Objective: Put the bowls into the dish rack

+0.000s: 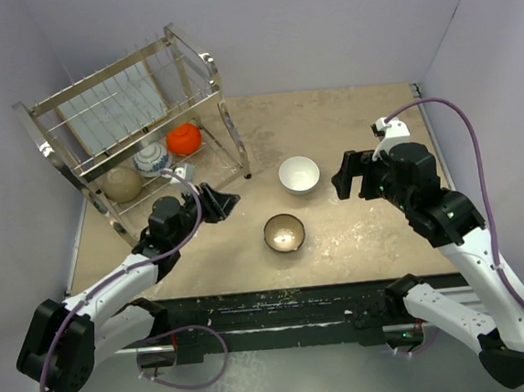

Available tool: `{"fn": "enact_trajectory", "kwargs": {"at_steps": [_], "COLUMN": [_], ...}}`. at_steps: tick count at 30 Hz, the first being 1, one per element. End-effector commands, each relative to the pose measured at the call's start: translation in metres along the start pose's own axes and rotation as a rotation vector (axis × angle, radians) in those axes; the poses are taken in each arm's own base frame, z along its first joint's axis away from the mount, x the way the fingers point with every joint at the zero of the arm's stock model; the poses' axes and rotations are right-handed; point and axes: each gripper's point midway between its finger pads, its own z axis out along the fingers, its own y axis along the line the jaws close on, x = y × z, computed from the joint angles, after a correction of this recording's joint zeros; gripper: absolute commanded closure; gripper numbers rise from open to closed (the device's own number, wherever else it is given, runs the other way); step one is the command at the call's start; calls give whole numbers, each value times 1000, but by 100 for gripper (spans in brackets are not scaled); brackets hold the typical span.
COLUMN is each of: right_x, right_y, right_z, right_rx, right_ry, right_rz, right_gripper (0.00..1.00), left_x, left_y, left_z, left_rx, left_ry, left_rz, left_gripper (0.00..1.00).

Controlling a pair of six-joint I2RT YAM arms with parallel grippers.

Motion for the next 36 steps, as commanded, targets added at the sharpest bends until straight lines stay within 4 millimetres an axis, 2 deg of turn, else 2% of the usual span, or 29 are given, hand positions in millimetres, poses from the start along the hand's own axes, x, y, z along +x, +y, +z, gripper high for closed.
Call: {"fn": "enact_trajectory", "kwargs": {"at_steps": [1, 4, 5, 6, 9, 15, 21, 22, 24, 27, 29, 33, 36], "right_x": [-20, -29, -33, -35, -44, -74, -98, -101, -105, -109, -109, -110, -109], "right_y": [4, 6, 6, 6, 6, 12, 12, 12, 13, 13, 13, 11, 10], "right_z": [-7, -12, -14, -15, -19, -33, -48, -50, -53, -54, -54, -54, -53], "right_rx": [-9, -15, -12, -10, -3, -7, 2, 1, -1, -3, 0, 10, 15], "right_ry": [-56, -74, -82, -89, -102, -148, -212, -222, -233, -241, -241, -242, -245], "right_rz": [35, 44, 45, 47, 52, 75, 92, 95, 95, 93, 88, 79, 79], "right_gripper": [1, 1, 1, 1, 1, 1, 1, 1, 1, 1, 1, 1, 1], "left_x": [11, 16, 19, 21, 33, 54, 56, 63, 61, 70, 84, 113, 127], "left_y": [-20, -45, -51, -66, -87, -105, -122, -119, -123, -120, -116, -99, -88], "left_z": [-4, 3, 8, 14, 31, 72, 124, 136, 155, 180, 193, 213, 223], "left_rx": [54, 87, 84, 107, 126, 141, 138, 127, 114, 99, 102, 62, 33], "left_ry": [30, 51, 62, 71, 110, 153, 175, 197, 192, 217, 257, 357, 392], "left_rz": [130, 216, 251, 286, 374, 528, 722, 757, 806, 860, 885, 919, 942], "left_gripper": [54, 50, 46, 43, 36, 25, 14, 12, 8, 5, 4, 5, 7]}}
